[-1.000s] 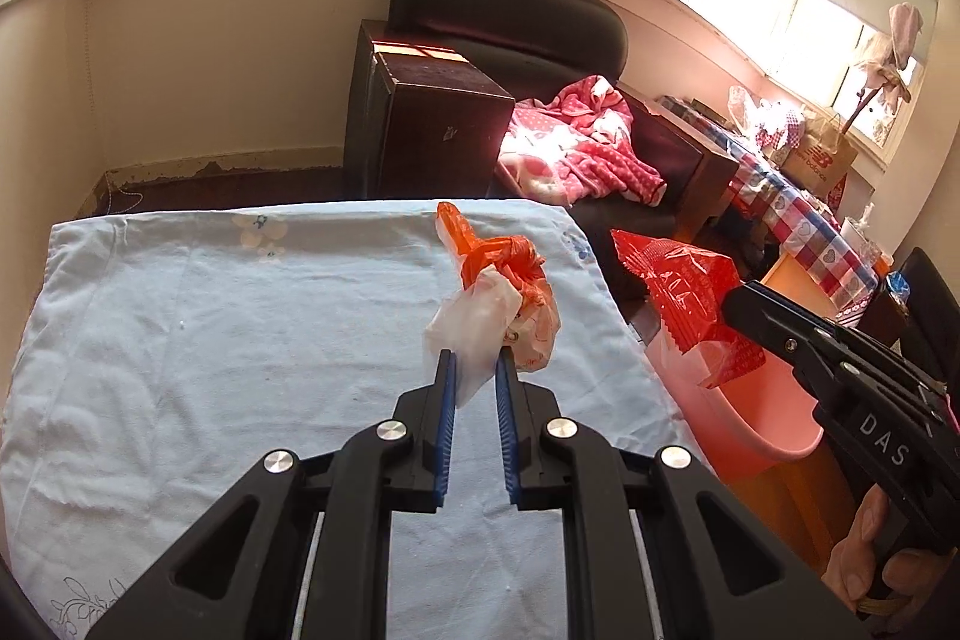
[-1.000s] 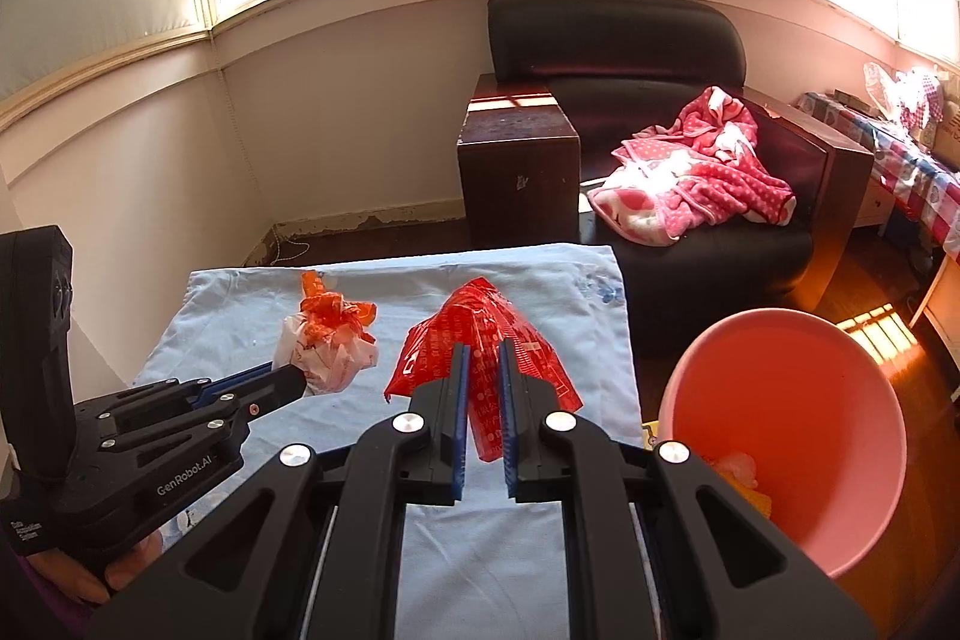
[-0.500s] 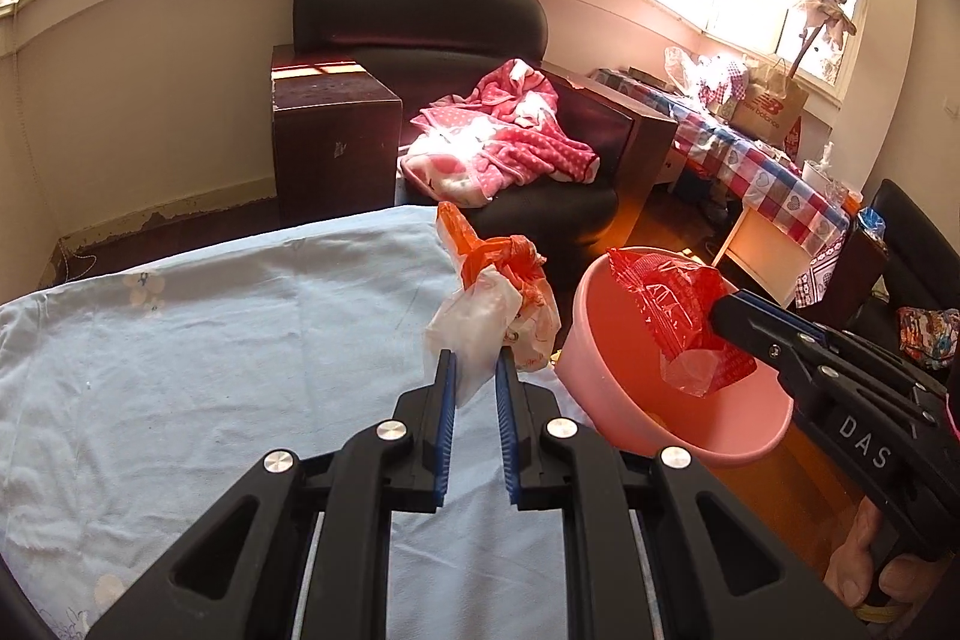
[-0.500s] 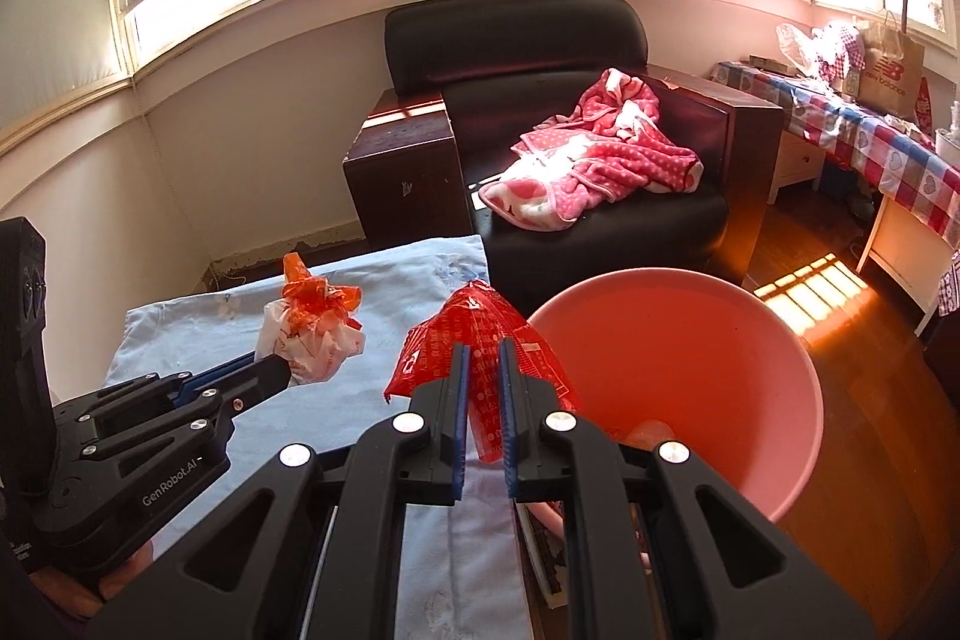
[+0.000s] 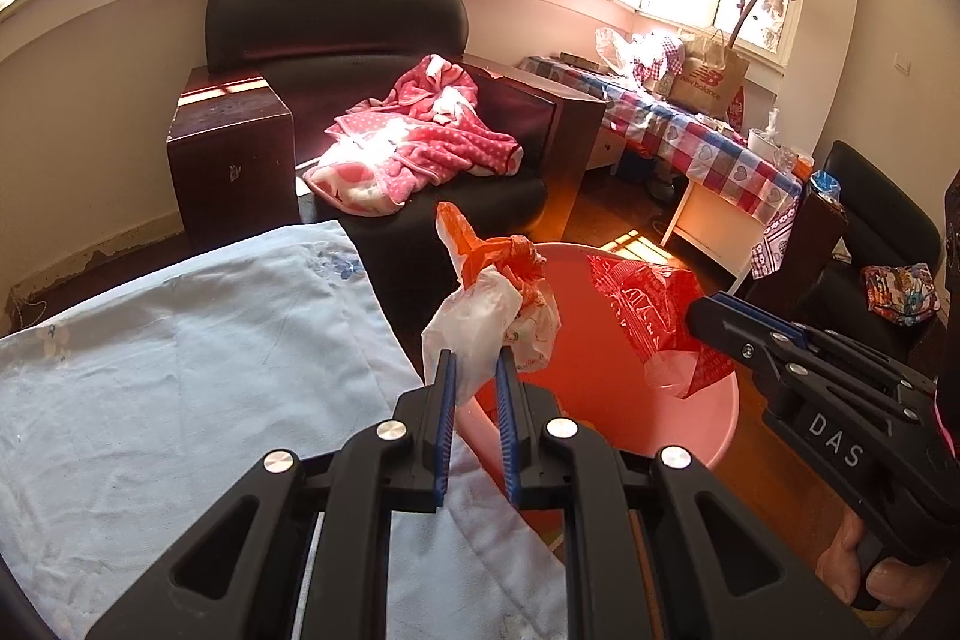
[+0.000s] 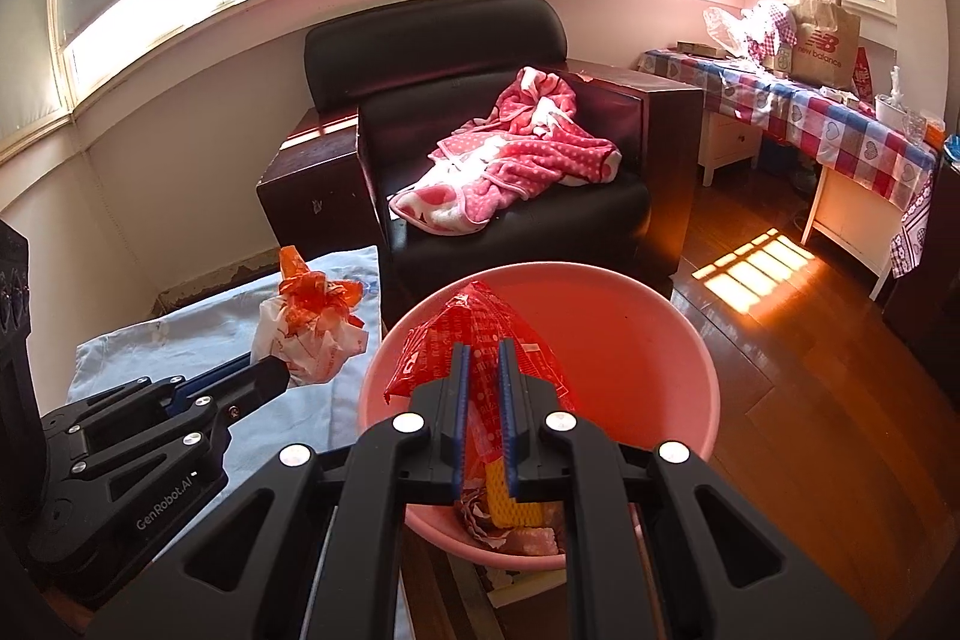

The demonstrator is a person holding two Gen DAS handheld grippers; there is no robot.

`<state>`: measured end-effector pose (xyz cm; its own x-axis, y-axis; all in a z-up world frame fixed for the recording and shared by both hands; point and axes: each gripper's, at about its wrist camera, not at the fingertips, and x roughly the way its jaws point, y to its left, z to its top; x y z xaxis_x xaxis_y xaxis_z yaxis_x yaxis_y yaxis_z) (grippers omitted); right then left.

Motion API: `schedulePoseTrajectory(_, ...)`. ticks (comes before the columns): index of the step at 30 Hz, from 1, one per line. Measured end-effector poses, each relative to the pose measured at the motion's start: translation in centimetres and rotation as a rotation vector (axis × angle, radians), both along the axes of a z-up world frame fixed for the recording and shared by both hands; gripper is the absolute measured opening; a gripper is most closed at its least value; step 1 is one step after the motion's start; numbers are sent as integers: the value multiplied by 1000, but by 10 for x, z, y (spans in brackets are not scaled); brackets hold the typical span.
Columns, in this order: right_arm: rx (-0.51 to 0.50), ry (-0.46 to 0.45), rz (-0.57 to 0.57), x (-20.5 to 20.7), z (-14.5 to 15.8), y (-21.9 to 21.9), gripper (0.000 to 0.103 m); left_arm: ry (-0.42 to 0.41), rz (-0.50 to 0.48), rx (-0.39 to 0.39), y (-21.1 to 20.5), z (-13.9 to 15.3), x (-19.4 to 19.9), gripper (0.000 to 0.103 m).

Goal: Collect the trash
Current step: 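Carry the white paper and red mesh bag over the pink basin with both tools, then lower both tools into the basin and open them to release the trash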

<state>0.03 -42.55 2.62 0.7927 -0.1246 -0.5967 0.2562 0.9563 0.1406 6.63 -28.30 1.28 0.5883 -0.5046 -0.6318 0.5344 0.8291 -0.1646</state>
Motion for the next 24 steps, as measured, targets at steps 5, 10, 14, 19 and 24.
schedulePoseTrajectory(5,2,11,-21,0,-6,-8,10,9,-21,10,-15,-6,2,12)
schedulePoseTrajectory(10,-1,27,-27,2,-12,-11,10,13,-38,26,-24,-13,3,12)
schedulePoseTrajectory(14,-9,41,-30,5,-17,-10,10,18,-46,37,-30,-18,5,12)
schedulePoseTrajectory(19,-6,54,-32,8,-21,-9,10,32,-48,45,-33,-25,11,12)
schedulePoseTrajectory(24,-6,61,-33,10,-22,-9,10,41,-46,49,-34,-30,13,12)
